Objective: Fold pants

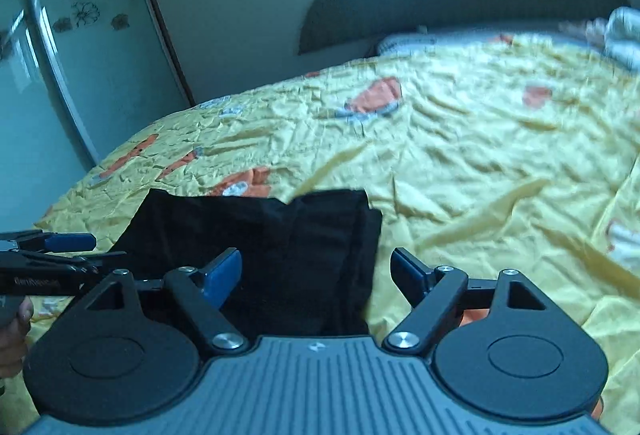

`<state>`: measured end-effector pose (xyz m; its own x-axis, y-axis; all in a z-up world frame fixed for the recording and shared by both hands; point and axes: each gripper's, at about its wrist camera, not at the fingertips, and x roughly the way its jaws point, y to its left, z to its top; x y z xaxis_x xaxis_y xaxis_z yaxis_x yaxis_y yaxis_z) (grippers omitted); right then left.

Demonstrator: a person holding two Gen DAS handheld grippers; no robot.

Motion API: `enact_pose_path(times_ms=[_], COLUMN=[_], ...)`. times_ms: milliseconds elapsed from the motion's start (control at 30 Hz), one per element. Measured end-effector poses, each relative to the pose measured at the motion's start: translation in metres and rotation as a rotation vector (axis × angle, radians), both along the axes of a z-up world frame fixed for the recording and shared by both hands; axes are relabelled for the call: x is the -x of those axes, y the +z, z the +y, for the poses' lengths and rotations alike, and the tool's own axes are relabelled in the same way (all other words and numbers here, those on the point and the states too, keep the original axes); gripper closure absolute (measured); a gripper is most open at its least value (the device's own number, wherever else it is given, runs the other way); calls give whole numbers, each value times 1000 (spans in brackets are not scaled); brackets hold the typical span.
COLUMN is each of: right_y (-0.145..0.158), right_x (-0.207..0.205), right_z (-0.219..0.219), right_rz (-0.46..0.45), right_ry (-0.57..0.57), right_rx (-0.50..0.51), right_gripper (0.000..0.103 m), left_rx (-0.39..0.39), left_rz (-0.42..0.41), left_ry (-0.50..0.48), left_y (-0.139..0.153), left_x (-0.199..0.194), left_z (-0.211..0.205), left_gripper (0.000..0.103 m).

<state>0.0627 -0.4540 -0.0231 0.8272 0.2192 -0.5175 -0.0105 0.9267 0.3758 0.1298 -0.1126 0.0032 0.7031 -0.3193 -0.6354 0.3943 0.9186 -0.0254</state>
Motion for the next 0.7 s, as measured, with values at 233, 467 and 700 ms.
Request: enact_pose_path(times_ms=[233, 467, 700], right_y=[-23, -37, -44], right_x=[-17, -39, -72], right_z=[-27, -39, -36], right_rz=[83, 117, 119], right_ry=[139, 312, 367], right_rx=[-216, -392, -480], right_gripper=[21, 20, 21], left_rx=[187, 482, 580], left_rz=[214, 484, 528], left_ry=[-32, -153, -174], left_y=[-9, -38, -47], left_x=[-39, -66, -74], left_z=[59, 86, 80], left_gripper=[16, 16, 17])
